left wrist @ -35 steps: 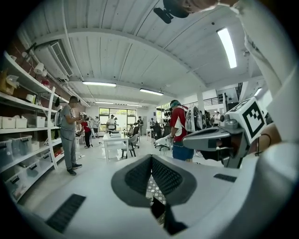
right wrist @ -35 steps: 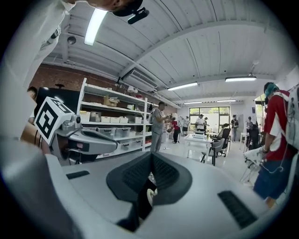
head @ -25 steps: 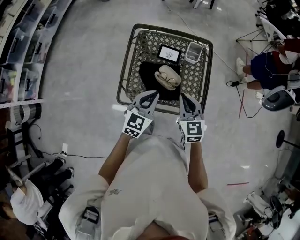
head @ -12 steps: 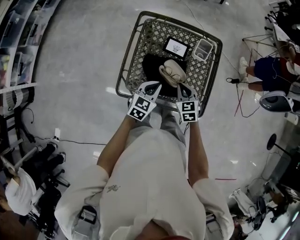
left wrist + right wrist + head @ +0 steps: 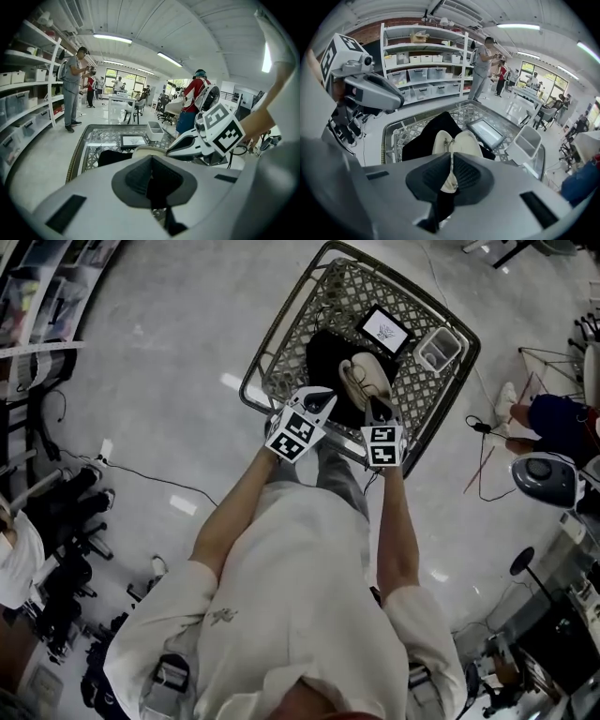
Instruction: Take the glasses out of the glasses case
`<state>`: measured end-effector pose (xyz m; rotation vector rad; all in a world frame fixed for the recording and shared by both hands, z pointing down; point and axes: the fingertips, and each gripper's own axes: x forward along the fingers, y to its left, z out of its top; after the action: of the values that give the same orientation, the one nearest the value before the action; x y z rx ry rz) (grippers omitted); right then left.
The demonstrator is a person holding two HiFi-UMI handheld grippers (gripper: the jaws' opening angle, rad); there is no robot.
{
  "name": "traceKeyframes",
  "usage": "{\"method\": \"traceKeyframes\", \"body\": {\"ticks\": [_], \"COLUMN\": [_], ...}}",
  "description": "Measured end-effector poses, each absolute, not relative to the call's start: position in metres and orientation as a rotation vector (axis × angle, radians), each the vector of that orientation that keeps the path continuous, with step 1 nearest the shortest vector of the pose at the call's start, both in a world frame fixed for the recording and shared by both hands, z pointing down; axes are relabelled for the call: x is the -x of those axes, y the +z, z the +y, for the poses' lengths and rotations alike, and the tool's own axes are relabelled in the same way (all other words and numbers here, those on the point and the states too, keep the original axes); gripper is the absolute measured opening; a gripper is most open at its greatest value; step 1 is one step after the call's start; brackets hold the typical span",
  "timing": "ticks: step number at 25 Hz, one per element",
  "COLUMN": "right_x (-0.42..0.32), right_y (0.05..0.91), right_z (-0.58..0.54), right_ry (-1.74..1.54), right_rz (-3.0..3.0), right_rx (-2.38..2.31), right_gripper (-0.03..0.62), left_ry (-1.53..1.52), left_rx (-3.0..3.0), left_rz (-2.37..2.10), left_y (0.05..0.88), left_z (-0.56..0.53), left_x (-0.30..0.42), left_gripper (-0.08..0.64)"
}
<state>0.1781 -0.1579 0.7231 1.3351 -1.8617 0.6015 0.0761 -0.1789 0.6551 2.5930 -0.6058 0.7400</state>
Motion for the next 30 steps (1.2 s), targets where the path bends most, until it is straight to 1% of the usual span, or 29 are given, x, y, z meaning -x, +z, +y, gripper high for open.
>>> {"method": "traceKeyframes", "body": {"ticks": [10, 23, 30], "right_x": [-0.173, -0.161, -0.158], "right_y": [0.753, 0.784, 0.797], "right_z": [-0.172, -0.177, -0.178], "right_ry": [0.56, 0.542, 0.551], "right_rz": [-1.898, -1.923, -1.907], "right_rx": [-1.148, -0.99, -0.948], "right_gripper": [0.046, 0.097, 0.098], "left_ry": [0.766, 0.775, 0.782], "left_rx": [-2.517, -2.468, -2.465], "left_rz": [-0.671, -0.718, -0.727], "left_y": [0.678, 0.688, 0.687], "left_z": [-0.176, -0.177, -0.176], "left_x": [-0.089, -0.097, -0.094], "left_gripper": [0.014, 0.014, 0.014]}}
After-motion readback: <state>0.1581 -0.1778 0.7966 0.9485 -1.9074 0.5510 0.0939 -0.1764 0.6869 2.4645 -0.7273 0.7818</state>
